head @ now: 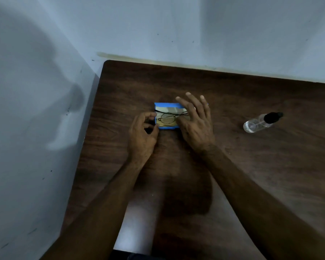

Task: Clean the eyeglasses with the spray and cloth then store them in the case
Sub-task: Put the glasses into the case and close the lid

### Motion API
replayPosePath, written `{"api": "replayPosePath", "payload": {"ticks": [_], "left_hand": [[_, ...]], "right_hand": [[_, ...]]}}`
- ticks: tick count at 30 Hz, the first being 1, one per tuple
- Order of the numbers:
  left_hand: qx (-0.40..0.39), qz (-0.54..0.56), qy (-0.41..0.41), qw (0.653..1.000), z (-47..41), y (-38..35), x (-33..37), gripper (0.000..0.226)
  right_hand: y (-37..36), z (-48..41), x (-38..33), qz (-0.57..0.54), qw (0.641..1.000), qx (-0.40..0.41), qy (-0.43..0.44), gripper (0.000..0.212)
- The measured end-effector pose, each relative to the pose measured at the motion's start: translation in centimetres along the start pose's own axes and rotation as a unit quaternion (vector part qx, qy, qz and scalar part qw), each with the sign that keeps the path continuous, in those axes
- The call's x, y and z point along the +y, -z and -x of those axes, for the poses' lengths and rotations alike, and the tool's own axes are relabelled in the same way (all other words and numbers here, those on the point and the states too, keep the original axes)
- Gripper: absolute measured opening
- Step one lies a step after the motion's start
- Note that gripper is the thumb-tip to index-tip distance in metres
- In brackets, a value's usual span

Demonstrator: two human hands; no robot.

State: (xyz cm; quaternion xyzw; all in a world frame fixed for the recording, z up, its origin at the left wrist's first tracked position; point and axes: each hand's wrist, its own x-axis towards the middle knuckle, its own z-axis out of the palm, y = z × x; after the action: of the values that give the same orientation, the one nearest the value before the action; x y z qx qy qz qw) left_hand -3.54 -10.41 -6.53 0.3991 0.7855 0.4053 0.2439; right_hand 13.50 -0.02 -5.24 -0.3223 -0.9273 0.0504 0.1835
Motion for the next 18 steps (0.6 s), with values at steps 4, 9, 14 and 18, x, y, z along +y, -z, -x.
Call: {"api": "replayPosePath", "payload": {"ticks": [4, 9, 14, 18], "left_hand": [[0.008, 0.002, 0.005, 1.0, 0.1, -0.1, 0.0, 0.042], [0.01, 0.006, 0.011, 1.0, 0.2, -0.1, 0.2, 0.042], [0.017, 0.013, 0.013, 1.0, 0.2, -0.1, 0.3, 0.041], [0.018, 0.015, 0.014, 1.0, 0.1, -0.1, 0.5, 0.04]], "right_hand": [[0.3, -0.4, 0.2, 0.021, 0.999, -0.028, 0.003, 0.013], [0.7, -0.4, 0.9, 0.031, 0.998, -0.055, 0.026, 0.015], [1.1, -0.3, 1.1, 0.024, 0.997, -0.07, 0.033, 0.018], [1.4, 0.2, 1.0, -0.036, 0.998, -0.041, 0.032, 0.014]]}}
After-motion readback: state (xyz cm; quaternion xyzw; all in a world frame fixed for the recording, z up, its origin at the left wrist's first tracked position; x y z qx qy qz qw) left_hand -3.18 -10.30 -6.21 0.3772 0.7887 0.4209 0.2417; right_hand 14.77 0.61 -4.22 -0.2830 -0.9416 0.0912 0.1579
